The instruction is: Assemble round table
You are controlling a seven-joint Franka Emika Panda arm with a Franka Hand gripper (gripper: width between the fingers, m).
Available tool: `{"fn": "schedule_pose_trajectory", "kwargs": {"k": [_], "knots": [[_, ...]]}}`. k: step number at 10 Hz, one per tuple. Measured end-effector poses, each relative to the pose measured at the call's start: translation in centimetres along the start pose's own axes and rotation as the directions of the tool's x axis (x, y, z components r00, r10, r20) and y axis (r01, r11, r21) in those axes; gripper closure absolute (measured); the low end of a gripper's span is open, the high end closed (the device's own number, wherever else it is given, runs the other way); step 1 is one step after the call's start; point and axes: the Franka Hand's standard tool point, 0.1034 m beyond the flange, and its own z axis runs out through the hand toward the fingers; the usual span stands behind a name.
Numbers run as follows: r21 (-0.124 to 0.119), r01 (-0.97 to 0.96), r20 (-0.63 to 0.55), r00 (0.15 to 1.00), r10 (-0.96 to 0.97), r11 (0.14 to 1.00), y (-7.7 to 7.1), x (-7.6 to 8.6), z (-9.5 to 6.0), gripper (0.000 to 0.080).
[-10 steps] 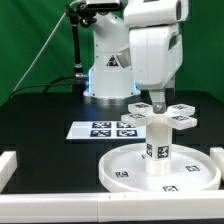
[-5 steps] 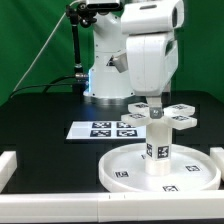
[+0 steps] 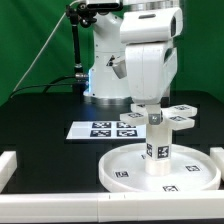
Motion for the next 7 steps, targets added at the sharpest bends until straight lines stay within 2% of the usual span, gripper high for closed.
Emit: {"fn": "schedule_pose_trajectory", "kwargs": {"k": [1,2,3,7], "knots": [[0.001,-0.003,0.0,1.0,0.003,1.0,-0.13,0.26,0.06,0.0273],[0.0,-0.005,0.0,1.0,0.005,1.0,-0.04,0.18,0.0,0.0273],[0.0,-0.007,0.001,1.0,0.007,1.0,-0.04,0.09,0.04,0.0365],[0.001,-0.01,0.0,1.0,0.01,1.0,0.01,-0.03,0.03,0.0364]]}}
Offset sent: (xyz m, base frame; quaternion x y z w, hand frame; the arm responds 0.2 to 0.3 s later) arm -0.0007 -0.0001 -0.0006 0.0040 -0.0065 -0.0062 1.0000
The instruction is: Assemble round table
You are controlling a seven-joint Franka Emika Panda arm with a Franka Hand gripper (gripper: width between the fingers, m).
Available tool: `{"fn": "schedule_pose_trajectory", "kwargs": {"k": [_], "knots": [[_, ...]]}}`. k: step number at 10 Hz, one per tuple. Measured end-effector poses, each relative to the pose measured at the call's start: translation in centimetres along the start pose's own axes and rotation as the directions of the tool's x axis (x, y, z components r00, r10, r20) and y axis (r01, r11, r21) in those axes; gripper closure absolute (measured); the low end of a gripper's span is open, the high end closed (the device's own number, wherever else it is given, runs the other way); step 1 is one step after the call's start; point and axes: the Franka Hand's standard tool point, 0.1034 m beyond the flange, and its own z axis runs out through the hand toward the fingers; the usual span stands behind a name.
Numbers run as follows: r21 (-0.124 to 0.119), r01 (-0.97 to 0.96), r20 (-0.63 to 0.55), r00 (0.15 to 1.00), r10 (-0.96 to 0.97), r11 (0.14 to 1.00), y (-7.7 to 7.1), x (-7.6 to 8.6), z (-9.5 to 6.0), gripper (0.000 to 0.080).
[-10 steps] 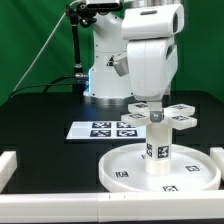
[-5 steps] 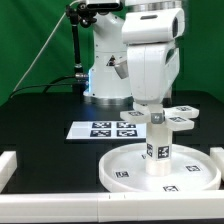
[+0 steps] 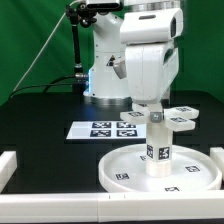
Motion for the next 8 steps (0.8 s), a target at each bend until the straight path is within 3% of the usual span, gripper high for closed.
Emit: {"fn": "schedule_pose_trajectory", "kwargs": {"k": [4,8], "knots": [[0.001,-0.037,-0.001,0.999,0.037,0.999,0.0,-0.01,0.0,0.0364],[0.011,-0.486,-0.037,0.873,0.486,0.874,0.0,-0.17,0.01,0.0364]]}}
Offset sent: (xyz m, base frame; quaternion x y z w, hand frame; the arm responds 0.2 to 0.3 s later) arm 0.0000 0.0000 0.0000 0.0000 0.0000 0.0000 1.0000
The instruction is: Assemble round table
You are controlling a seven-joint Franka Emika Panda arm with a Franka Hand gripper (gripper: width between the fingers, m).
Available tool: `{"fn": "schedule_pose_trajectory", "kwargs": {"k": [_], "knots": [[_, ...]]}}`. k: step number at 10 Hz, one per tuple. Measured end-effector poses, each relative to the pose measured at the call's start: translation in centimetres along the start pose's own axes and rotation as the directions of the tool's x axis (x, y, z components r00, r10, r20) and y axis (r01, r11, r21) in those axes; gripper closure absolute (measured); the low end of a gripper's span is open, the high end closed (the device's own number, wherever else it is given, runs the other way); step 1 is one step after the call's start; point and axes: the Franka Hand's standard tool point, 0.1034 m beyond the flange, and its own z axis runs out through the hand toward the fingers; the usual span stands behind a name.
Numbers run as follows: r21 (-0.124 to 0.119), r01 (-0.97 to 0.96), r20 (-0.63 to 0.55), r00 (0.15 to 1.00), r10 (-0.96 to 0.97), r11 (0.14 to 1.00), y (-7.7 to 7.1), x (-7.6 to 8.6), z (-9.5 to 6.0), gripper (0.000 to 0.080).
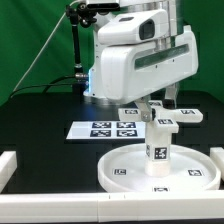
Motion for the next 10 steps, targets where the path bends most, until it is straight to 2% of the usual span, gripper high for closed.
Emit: {"fn": "schedule_pose_trajectory", "kwargs": {"k": [2,8,10], "knots": [[0.009,-0.277,-0.044,0.96,0.277,0.961,0.02,0.07,0.02,0.0363],[0.025,-0.582,-0.044,0.812,0.582,0.813,0.2,0.11,-0.06,0.0363],[0.032,-0.692,-0.041,0.72,0.692,0.721,0.25,0.08,-0.05,0.0363]]}}
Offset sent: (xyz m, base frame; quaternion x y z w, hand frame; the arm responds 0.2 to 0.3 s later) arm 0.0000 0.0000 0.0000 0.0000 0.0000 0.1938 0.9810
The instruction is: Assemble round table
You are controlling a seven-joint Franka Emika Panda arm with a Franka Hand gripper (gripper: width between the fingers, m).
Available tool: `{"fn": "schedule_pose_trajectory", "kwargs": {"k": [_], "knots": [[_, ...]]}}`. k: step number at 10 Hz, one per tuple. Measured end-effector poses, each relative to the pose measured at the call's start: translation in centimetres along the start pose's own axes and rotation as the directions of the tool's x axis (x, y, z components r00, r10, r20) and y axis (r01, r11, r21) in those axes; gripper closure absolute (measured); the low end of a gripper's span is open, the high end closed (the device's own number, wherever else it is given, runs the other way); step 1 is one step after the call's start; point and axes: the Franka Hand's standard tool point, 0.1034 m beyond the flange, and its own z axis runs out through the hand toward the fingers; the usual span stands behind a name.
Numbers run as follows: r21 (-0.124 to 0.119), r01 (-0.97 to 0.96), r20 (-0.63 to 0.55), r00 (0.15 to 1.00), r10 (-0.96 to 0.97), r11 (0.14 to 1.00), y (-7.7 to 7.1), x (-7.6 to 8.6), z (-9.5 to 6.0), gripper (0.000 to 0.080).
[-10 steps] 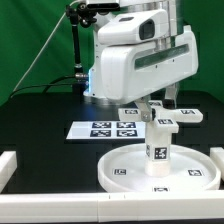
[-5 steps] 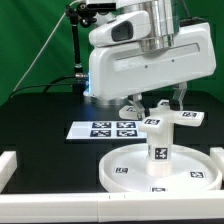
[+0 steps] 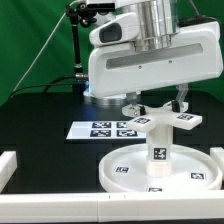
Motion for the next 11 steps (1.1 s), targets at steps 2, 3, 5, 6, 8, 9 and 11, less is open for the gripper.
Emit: {"fn": "schedule_pose_trajectory", "kwargs": {"k": [2,3,5,6,8,9,11], "knots": [[0.013,-0.221,-0.033,0.975,0.222,0.975,-0.04,0.18,0.02,0.0363],[0.022,-0.313,-0.038,0.949,0.314,0.95,-0.04,0.18,0.04,0.0363],[0.055,-0.525,-0.04,0.849,0.527,0.849,-0.12,0.19,0.05,0.0363],[0.059,-0.568,-0.042,0.82,0.571,0.821,-0.29,0.17,0.06,0.0364],[0.068,-0.645,-0.033,0.761,0.647,0.761,-0.28,0.18,0.06,0.0365],[0.069,-0.667,-0.031,0.742,0.67,0.742,-0.28,0.18,0.06,0.0365],[0.103,-0.834,-0.005,0.544,0.839,0.542,-0.27,0.11,0.08,0.0365]]}}
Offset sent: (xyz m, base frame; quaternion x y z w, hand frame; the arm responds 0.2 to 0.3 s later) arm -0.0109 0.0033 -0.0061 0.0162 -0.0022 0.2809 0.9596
